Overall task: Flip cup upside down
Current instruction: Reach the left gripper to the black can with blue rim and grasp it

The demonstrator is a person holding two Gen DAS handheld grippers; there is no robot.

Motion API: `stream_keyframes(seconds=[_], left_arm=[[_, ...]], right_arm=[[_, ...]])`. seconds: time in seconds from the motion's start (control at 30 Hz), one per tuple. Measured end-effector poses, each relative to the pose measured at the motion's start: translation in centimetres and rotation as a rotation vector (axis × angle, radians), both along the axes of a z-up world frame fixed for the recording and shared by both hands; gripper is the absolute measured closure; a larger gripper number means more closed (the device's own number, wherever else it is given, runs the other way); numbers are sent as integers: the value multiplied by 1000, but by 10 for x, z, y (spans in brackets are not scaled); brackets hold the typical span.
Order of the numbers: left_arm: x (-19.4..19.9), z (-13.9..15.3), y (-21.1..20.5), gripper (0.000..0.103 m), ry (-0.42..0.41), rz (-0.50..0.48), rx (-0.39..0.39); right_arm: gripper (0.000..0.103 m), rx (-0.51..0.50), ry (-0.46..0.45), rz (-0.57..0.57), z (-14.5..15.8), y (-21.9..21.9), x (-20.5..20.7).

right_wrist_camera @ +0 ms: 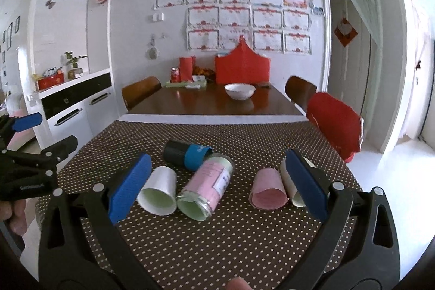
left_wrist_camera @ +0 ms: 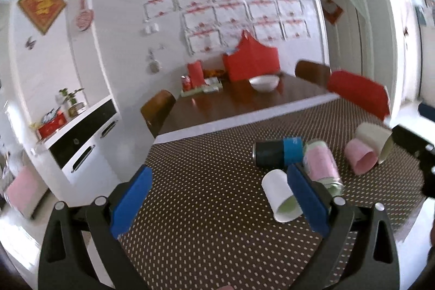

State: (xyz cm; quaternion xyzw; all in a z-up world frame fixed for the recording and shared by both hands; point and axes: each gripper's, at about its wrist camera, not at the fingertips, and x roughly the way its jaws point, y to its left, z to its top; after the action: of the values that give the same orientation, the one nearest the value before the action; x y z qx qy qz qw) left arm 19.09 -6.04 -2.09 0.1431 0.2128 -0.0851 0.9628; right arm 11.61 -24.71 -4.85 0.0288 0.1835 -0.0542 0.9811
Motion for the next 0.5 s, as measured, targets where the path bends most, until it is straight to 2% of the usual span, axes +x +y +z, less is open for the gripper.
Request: stream_keyframes(seconds=[0.27, 0.5], left_arm=[[94, -28, -49, 5, 145, -195, 170], [162, -61, -87, 5, 283, -367, 277]], right_arm=[[6, 32, 92, -35, -13, -29, 55], [6, 55, 196, -15, -35, -43, 108]])
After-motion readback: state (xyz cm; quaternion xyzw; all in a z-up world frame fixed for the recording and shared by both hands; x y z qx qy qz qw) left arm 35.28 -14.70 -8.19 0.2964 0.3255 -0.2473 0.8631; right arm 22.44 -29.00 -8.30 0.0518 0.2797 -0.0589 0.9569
